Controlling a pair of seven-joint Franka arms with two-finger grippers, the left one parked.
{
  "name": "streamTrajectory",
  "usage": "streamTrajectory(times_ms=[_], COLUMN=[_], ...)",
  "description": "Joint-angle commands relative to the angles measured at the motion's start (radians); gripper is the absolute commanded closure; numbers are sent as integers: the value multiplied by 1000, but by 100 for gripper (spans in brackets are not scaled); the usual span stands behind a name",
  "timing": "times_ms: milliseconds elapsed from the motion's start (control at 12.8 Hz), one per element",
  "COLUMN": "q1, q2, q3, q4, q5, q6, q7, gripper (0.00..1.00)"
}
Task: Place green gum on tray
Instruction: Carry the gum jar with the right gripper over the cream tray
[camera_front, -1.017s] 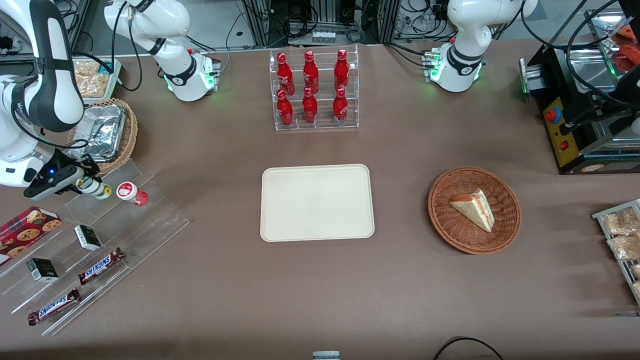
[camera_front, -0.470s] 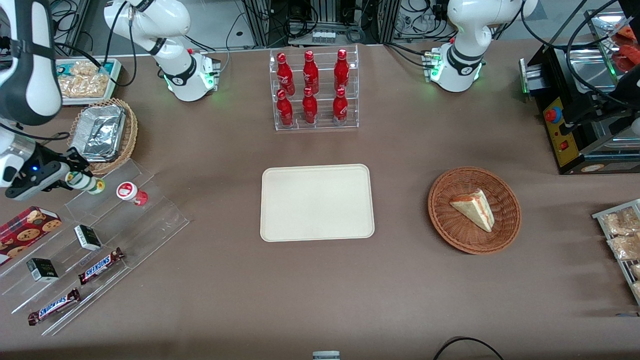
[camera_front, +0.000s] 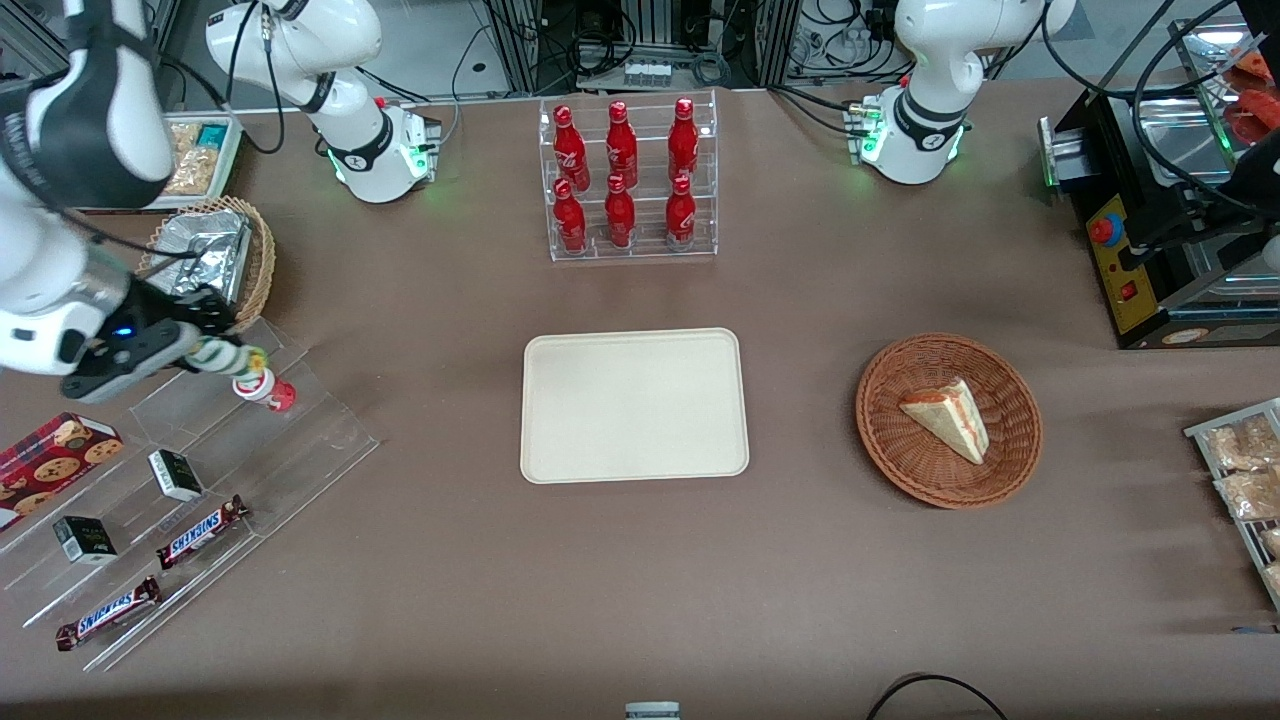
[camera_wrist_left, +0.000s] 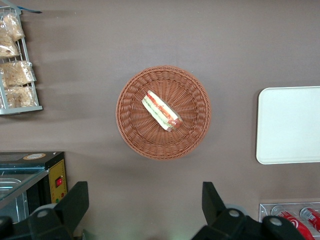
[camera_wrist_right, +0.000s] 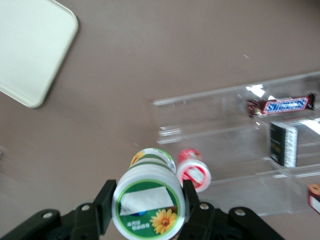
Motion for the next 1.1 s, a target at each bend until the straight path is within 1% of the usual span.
streamTrajectory(times_ms=[0,157,235,470,626,783,1017], q1=[128,237,291,453,539,598,664], q2=[18,48,70,183,278,370,491], q3=[-11,-11,-11,-11,-11,-11,-11], q4=[50,68,82,149,218,275,315], q5=[14,23,43,49,47,47,46], q6=[-44,-40,-34,31,71,110,224], q7=[192,378,465,747,916,1042,1176], gripper=[100,100,100,100,100,100,100])
